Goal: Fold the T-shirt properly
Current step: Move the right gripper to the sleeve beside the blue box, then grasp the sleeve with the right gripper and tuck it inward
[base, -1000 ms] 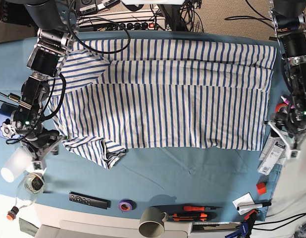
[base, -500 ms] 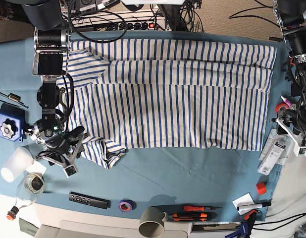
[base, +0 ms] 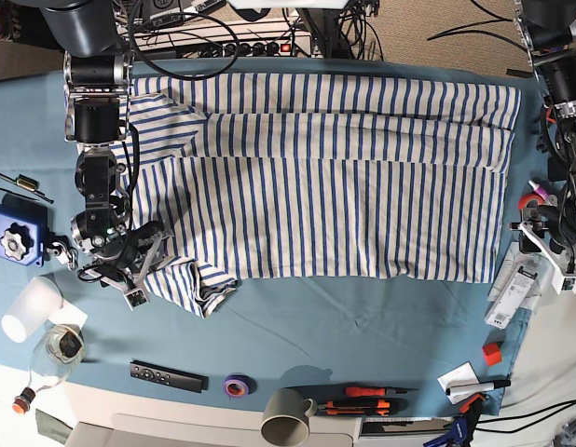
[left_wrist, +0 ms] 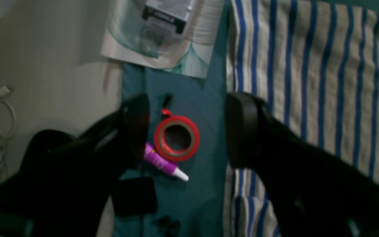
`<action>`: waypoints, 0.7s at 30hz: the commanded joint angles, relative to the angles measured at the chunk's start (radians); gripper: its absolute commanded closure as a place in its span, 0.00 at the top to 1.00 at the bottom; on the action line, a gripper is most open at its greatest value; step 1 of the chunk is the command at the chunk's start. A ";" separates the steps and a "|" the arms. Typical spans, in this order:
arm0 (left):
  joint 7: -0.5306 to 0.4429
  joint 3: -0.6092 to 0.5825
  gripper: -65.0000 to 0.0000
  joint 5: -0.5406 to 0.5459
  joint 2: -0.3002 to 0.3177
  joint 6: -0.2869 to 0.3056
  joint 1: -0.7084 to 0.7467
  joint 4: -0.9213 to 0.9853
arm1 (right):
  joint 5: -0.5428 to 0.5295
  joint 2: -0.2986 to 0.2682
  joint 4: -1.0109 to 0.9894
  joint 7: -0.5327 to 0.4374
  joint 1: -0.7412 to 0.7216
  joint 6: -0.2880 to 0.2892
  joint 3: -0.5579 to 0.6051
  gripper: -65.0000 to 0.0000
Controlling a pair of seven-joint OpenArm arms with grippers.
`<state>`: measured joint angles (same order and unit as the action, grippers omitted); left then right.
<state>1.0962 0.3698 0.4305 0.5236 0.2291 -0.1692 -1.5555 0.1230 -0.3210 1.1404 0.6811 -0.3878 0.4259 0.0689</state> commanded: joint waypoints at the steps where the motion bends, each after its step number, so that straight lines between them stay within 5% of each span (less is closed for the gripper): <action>1: -0.016 0.008 0.57 0.001 0.023 0.000 -0.022 -0.015 | -0.002 -0.014 0.015 -0.034 -0.033 -0.012 -0.002 0.47; 13: -0.017 0.008 0.57 0.046 0.022 0.000 -0.022 -0.015 | -0.003 0.014 0.000 -0.077 -0.081 -0.014 -0.002 0.47; 21: -0.019 0.008 0.57 0.046 0.022 0.000 -0.022 -0.015 | 0.002 0.065 -0.181 -0.129 -0.121 -0.014 -0.002 0.47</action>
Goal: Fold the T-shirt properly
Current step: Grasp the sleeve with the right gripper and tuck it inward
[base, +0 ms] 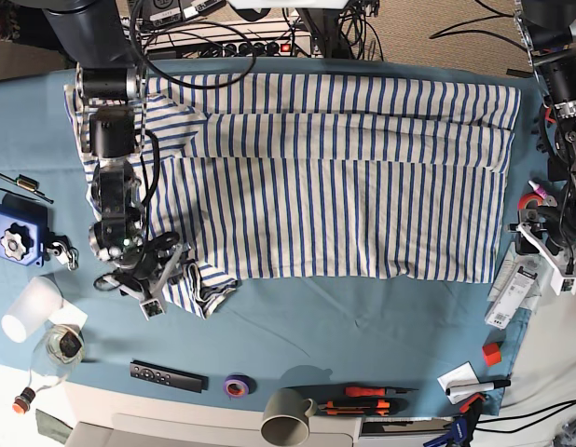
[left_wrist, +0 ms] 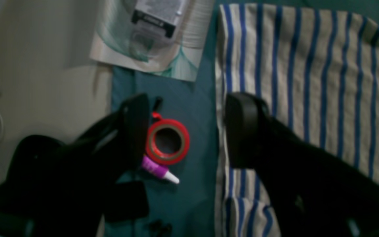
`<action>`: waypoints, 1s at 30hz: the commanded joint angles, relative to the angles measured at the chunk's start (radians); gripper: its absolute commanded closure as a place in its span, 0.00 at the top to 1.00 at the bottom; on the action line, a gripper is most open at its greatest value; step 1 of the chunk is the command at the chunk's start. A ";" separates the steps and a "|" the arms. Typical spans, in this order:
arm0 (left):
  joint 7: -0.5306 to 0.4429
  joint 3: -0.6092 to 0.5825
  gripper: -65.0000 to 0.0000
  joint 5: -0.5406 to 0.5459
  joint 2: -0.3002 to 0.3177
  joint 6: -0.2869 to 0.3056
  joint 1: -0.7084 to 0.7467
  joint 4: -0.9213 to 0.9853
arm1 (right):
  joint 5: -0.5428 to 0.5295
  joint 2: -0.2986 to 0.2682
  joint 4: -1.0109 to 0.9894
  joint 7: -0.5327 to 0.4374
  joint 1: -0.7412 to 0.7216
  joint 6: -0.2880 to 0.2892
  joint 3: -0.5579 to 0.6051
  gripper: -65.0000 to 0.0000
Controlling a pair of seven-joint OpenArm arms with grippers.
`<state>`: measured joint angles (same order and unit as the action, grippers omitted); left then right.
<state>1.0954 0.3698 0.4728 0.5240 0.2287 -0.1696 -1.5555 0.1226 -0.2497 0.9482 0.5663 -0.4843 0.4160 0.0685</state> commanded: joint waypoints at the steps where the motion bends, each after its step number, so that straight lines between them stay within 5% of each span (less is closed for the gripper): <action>1: -0.018 0.008 0.57 0.003 0.022 0.001 -0.021 -0.015 | 0.002 -0.005 -0.008 -0.018 -0.032 -0.006 -0.002 0.47; 6: -0.018 0.008 0.57 0.004 0.022 0.001 -0.021 -0.015 | 0.002 -0.005 -0.027 -0.009 -0.040 -0.031 -0.002 0.45; 12: -0.018 0.008 0.57 0.003 0.022 0.000 -0.021 -0.015 | 0.002 -0.005 -0.026 0.062 -0.040 -0.073 -0.002 0.00; 17: -0.018 0.008 0.57 0.003 0.022 0.001 -0.021 -0.015 | 0.003 -0.013 -0.017 0.095 -0.040 -0.149 -0.003 0.00; 30: -0.018 0.008 0.57 0.003 0.021 0.001 -0.021 -0.015 | -0.021 -0.016 0.311 0.328 -0.040 -0.152 -0.005 0.00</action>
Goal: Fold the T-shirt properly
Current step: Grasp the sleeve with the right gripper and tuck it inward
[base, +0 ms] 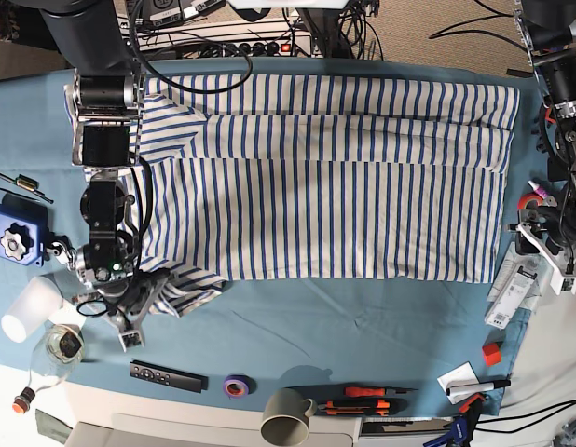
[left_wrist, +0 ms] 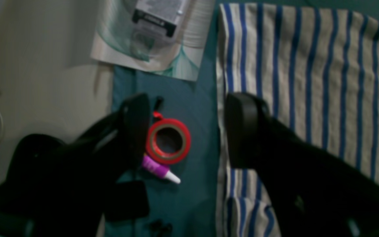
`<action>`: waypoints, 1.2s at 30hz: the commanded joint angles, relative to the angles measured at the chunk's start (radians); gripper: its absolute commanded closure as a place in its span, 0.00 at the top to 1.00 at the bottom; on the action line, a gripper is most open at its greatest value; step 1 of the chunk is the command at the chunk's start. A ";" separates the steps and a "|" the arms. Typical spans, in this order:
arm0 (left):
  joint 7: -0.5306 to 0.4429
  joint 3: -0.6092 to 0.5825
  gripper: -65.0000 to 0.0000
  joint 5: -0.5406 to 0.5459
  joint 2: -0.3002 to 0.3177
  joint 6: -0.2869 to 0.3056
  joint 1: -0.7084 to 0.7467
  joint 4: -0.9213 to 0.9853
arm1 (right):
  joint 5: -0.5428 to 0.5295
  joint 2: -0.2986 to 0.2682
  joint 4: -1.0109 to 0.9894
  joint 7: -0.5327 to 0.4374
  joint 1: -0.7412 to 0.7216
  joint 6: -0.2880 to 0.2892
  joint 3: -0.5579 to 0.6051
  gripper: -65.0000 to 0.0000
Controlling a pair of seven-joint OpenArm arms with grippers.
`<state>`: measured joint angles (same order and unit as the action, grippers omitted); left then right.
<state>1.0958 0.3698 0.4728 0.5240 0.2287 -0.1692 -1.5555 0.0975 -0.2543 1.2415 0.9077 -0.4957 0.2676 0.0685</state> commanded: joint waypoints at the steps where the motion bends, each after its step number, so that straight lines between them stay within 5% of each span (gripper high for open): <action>1: -0.019 0.008 0.57 0.003 0.022 0.001 -0.022 -0.015 | -0.005 -0.012 0.034 0.010 -0.028 -0.004 -0.005 0.00; 11: -0.019 0.008 0.57 0.005 0.021 0.001 -0.022 -0.015 | -0.023 -0.012 0.135 0.266 -0.028 -0.004 -0.005 0.00; 20: -0.019 0.008 0.57 0.004 0.021 0.000 -0.022 -0.015 | -0.140 -0.011 0.139 0.335 -0.027 -0.003 -0.005 0.00; 29: -0.019 0.007 0.57 0.009 0.019 0.001 -0.022 -0.015 | -0.143 -0.011 0.138 0.365 -0.027 0.029 -0.005 0.00; 34: -0.019 0.007 0.57 0.012 0.019 0.001 -0.022 -0.015 | -0.143 -0.011 0.138 0.365 -0.027 0.031 -0.005 0.31; 36: -0.019 0.007 0.57 0.012 0.019 0.001 -0.022 -0.015 | -0.143 -0.011 0.138 0.366 -0.027 0.031 -0.005 0.35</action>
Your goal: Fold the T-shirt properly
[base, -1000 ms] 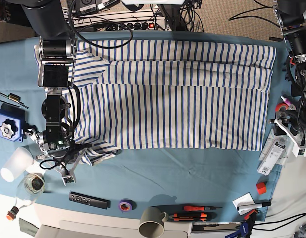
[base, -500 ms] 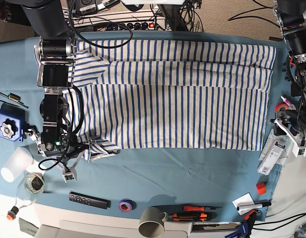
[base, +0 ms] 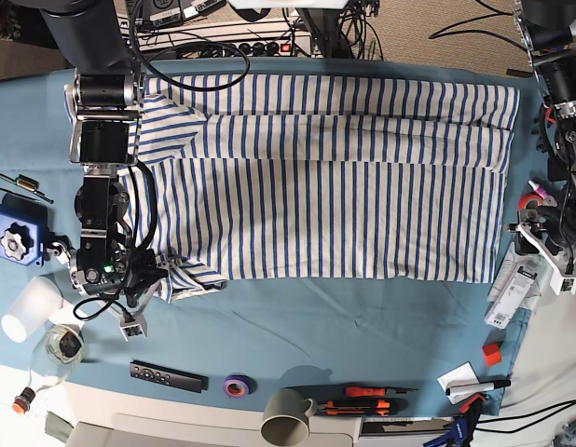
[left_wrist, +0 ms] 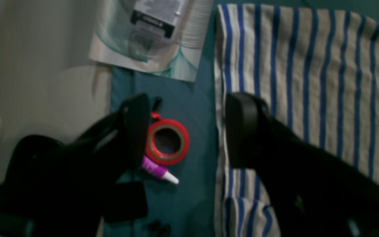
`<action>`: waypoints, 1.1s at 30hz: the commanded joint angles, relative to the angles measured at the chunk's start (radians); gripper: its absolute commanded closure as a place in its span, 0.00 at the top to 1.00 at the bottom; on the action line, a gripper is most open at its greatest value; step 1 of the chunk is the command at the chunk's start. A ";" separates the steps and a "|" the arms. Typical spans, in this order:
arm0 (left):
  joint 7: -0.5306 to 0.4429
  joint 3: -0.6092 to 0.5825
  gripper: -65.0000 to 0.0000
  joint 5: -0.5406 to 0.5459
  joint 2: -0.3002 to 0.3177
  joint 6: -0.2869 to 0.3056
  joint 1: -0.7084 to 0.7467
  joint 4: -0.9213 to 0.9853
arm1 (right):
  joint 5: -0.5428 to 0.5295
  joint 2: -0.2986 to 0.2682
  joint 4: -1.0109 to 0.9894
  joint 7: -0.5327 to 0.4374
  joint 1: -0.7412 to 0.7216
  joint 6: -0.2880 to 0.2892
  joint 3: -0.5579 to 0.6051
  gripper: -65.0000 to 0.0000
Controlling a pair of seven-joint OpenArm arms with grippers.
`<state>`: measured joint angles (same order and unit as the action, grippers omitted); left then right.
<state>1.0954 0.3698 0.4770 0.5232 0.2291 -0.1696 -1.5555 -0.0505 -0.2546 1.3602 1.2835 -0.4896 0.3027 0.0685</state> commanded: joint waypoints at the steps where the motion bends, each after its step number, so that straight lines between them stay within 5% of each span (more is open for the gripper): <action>1: -0.019 0.007 0.57 0.008 0.020 0.000 -0.021 -0.015 | 0.005 -0.011 0.020 -0.005 -0.034 -0.004 -0.005 0.35; 13: -0.019 0.007 0.57 0.008 0.020 0.000 -0.021 -0.015 | 0.036 -0.011 0.021 0.048 -0.034 -0.042 -0.005 0.35; 24: -0.020 0.007 0.57 0.025 0.019 0.000 -0.021 -0.015 | -0.063 -0.003 0.019 0.006 0.020 -0.004 -0.004 0.35; 33: -0.022 0.007 0.57 0.026 0.019 0.000 -0.021 -0.015 | 0.134 -0.003 0.019 -0.165 0.044 -0.026 -0.004 0.35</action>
<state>1.0920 0.3698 0.4950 0.5217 0.2291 -0.1696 -1.5555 0.0776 -0.2485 1.3617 1.1305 -0.4156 0.2829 0.0685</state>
